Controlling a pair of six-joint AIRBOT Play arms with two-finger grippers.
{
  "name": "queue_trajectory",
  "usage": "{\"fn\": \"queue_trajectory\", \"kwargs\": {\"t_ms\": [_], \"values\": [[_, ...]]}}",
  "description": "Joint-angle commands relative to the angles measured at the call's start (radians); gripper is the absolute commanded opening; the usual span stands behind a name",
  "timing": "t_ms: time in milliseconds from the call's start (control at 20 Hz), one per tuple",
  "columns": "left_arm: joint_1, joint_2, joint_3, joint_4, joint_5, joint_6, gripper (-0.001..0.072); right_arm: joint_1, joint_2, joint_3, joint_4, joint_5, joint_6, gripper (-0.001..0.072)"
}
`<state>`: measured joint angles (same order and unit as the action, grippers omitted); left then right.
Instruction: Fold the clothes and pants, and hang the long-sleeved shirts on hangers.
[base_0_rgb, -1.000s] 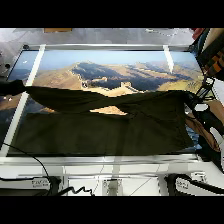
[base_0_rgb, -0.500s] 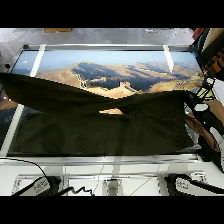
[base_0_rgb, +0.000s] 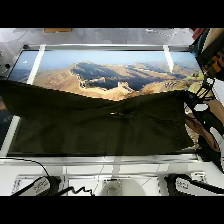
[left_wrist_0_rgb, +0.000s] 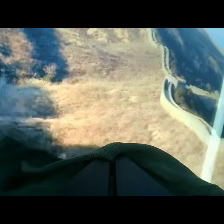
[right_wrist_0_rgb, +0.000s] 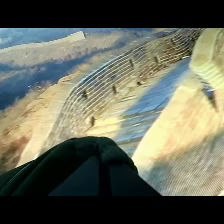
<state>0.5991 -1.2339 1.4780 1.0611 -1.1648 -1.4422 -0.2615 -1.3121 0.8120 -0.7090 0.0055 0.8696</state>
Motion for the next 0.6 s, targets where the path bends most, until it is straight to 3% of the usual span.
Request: {"fn": "queue_trajectory", "kwargs": {"t_ms": [0,200,350,400,450,550], "values": [[-0.024,-0.144,-0.048,-0.036,0.171,-0.024,0.0016,0.0,0.0,0.0,-0.002,0.0,0.0,0.0023],[-0.066,-0.352,-0.048,-0.16,0.33,-0.023,0.0017,0.0,0.0,0.0,-0.002,0.0,0.0,0.0023],[-0.085,-0.449,-0.048,-0.325,0.452,0.102,0.0019,0.0,0.0,0.0,-0.002,-0.017,0.0,0.0024],[-0.094,-0.467,-0.048,-0.365,0.472,0.195,0.0084,0.0,0.0,0.0,-0.002,-0.017,0.0,0.0023],[-0.102,-0.475,-0.048,-0.394,0.475,0.29,0.0262,0.0,0.0,0.0,-0.002,-0.017,0.0,0.0023],[-0.113,-0.472,-0.047,-0.409,0.473,0.396,0.0488,0.0,0.0,0.0,-0.002,-0.018,0.0,0.0024]]}}
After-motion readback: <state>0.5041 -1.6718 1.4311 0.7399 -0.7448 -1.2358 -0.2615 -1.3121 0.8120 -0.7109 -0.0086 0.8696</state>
